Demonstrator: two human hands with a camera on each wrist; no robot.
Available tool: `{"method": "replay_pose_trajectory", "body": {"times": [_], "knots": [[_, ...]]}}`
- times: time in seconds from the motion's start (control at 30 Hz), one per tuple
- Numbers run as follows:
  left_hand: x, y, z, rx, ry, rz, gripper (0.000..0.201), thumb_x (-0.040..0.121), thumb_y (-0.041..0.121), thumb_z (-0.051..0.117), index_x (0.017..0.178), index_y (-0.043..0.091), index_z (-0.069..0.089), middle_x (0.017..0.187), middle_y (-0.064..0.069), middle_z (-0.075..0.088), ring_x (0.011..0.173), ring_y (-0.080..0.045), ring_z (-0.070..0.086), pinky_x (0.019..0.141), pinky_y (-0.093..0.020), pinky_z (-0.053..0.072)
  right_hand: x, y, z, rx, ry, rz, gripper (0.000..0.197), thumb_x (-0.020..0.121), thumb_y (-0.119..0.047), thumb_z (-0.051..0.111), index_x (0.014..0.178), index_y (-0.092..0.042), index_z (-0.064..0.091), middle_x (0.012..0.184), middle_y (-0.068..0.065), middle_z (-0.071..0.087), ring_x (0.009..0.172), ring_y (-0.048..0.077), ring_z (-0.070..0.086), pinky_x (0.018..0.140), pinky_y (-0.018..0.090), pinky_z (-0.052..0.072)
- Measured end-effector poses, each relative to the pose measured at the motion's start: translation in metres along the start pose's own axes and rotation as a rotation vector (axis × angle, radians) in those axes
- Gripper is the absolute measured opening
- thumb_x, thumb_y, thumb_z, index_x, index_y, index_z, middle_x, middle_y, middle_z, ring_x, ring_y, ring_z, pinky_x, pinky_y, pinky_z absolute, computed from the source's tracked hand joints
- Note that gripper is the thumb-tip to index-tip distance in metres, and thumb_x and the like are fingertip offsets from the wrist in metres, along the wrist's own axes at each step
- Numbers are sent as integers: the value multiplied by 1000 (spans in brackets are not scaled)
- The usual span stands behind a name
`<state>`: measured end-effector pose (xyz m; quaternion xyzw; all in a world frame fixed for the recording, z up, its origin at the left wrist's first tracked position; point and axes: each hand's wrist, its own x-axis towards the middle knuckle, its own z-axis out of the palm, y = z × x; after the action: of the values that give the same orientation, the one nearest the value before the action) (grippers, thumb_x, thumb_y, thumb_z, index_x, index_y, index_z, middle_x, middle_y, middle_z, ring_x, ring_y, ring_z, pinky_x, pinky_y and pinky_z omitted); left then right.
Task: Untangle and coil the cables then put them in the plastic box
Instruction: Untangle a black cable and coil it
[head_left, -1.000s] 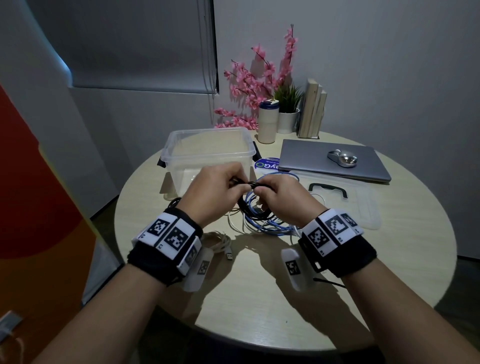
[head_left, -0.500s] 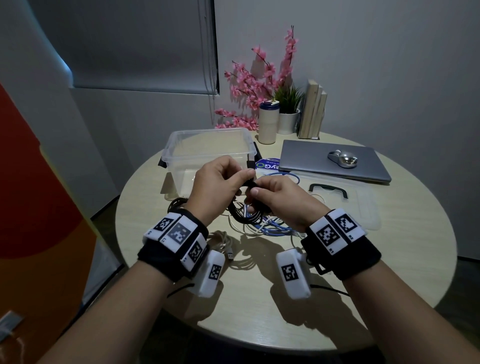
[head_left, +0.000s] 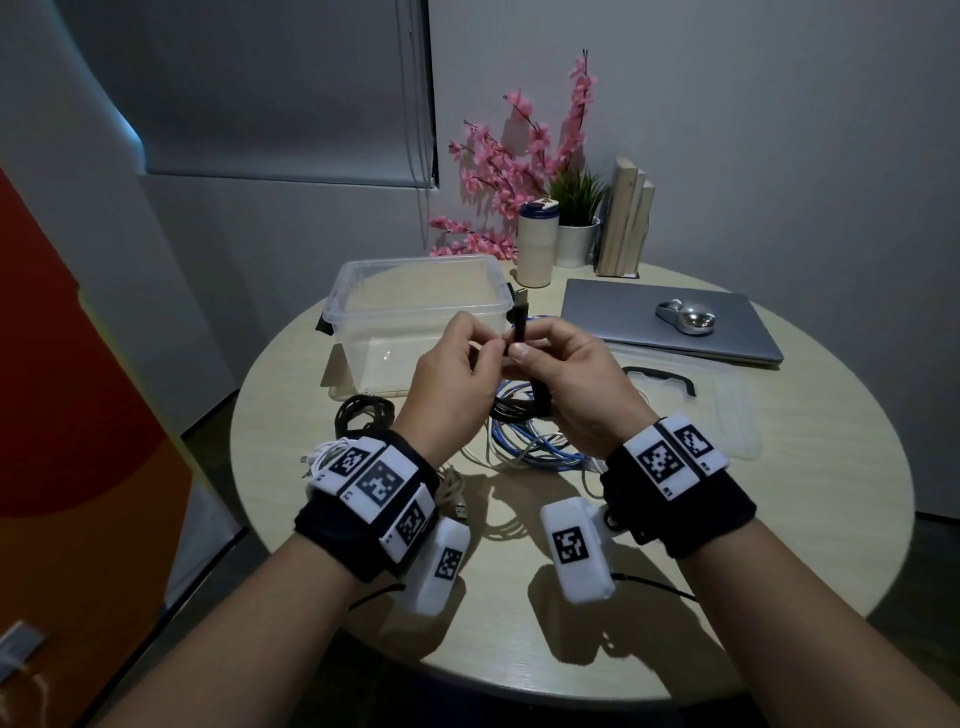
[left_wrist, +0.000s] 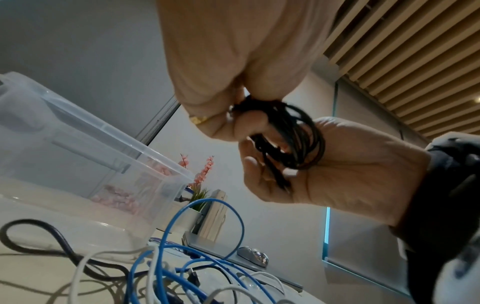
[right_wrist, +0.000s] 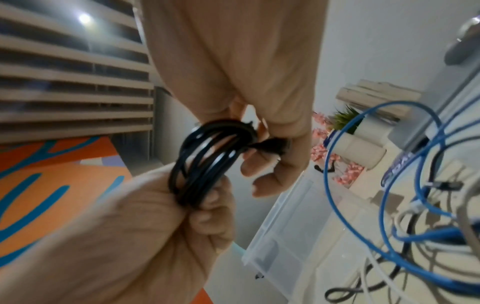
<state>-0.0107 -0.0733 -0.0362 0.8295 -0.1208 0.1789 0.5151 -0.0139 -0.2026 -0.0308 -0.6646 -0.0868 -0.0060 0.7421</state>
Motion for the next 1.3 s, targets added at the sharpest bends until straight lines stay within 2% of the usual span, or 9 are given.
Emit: {"method": "replay_pose_trajectory", "body": {"times": [0.13, 0.37, 0.47, 0.53, 0.67, 0.8, 0.9, 1.0, 1.3], "knots": [[3, 1, -2, 55, 46, 11, 13, 95, 25, 54, 85, 16, 54, 64, 8, 52, 54, -3, 44, 47, -12, 32, 0, -2, -4, 15, 26, -32, 9, 90, -9, 60, 90, -11, 69, 98, 16, 63, 88, 20, 60, 75, 40, 49], [5, 0, -4, 71, 65, 5, 13, 95, 24, 53, 85, 14, 54, 67, 6, 53, 60, -7, 46, 50, -14, 34, -3, -3, -5, -40, 1, -43, 11, 91, -12, 59, 88, -14, 69, 91, 15, 54, 78, 26, 41, 70, 40, 37], [8, 0, -7, 99, 62, -25, 14, 94, 23, 54, 85, 13, 53, 71, 3, 54, 63, -10, 46, 57, -21, 37, -8, -5, -6, -149, -59, -91, 17, 92, -9, 57, 85, -19, 68, 97, -4, 58, 82, 11, 54, 69, 28, 42], [10, -2, -10, 125, 41, -44, 14, 94, 22, 52, 85, 12, 52, 70, 3, 53, 62, -10, 45, 56, -25, 36, -9, -5, -8, -224, -105, -139, 18, 91, -5, 58, 86, -19, 69, 105, -6, 58, 96, 6, 55, 79, 22, 44], [9, -6, -10, 178, 17, -31, 11, 93, 18, 50, 84, 11, 51, 66, 3, 52, 57, -9, 42, 47, -16, 32, -7, -2, -8, -360, -156, -165, 14, 90, -4, 58, 95, -10, 70, 117, 11, 57, 111, 10, 52, 99, 26, 41], [1, -4, -7, 167, -41, 48, 13, 95, 21, 53, 86, 13, 51, 69, 2, 59, 59, -6, 50, 51, -12, 37, -2, 0, 0, -130, -36, -55, 17, 96, -5, 49, 83, -10, 59, 84, 10, 63, 71, 15, 59, 65, 22, 49], [-4, -1, -4, 140, -86, 140, 9, 96, 18, 52, 96, 10, 56, 85, -2, 68, 77, -12, 61, 64, -12, 42, 3, 3, 2, -38, 100, -12, 17, 99, -8, 45, 82, -8, 49, 79, 13, 62, 57, 12, 62, 56, 21, 53], [-5, -1, -5, 183, -60, 202, 10, 95, 15, 53, 102, 9, 58, 92, 0, 63, 77, -9, 53, 66, -10, 38, 6, 1, 2, 5, 167, -22, 16, 99, -7, 43, 83, -9, 45, 74, 11, 60, 56, 9, 64, 54, 21, 55], [1, -10, -9, 299, 69, 157, 6, 85, 13, 66, 86, 11, 61, 91, 2, 55, 79, -17, 54, 74, -28, 44, 5, 2, 6, 39, 134, -3, 7, 99, -5, 41, 95, -6, 46, 87, 11, 58, 67, 15, 64, 57, 23, 55]]}}
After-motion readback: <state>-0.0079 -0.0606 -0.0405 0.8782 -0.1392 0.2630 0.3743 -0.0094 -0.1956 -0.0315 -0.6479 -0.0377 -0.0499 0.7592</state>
